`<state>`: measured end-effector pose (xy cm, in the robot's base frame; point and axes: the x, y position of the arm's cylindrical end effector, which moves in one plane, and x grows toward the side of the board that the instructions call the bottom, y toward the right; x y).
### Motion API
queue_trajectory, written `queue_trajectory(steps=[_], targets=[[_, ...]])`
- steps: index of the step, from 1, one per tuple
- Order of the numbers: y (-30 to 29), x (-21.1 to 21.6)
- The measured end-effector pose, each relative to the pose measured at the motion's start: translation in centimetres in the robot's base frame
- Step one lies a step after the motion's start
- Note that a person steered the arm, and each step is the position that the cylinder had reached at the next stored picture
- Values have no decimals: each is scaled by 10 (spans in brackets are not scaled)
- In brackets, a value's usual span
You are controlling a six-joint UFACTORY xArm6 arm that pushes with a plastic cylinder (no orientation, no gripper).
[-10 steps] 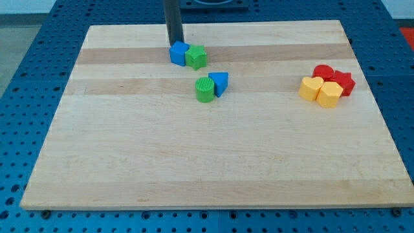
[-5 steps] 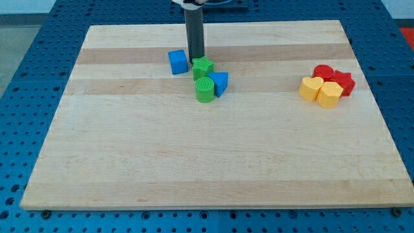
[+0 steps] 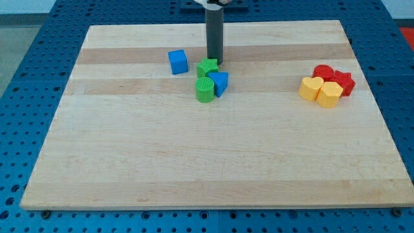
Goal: Move the green star close to the blue triangle
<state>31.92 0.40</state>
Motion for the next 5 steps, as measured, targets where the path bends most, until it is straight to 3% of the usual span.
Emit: queue_trajectory(steps=[3,4,5], targets=[[14,1],[-5,-39],[-62,-61]])
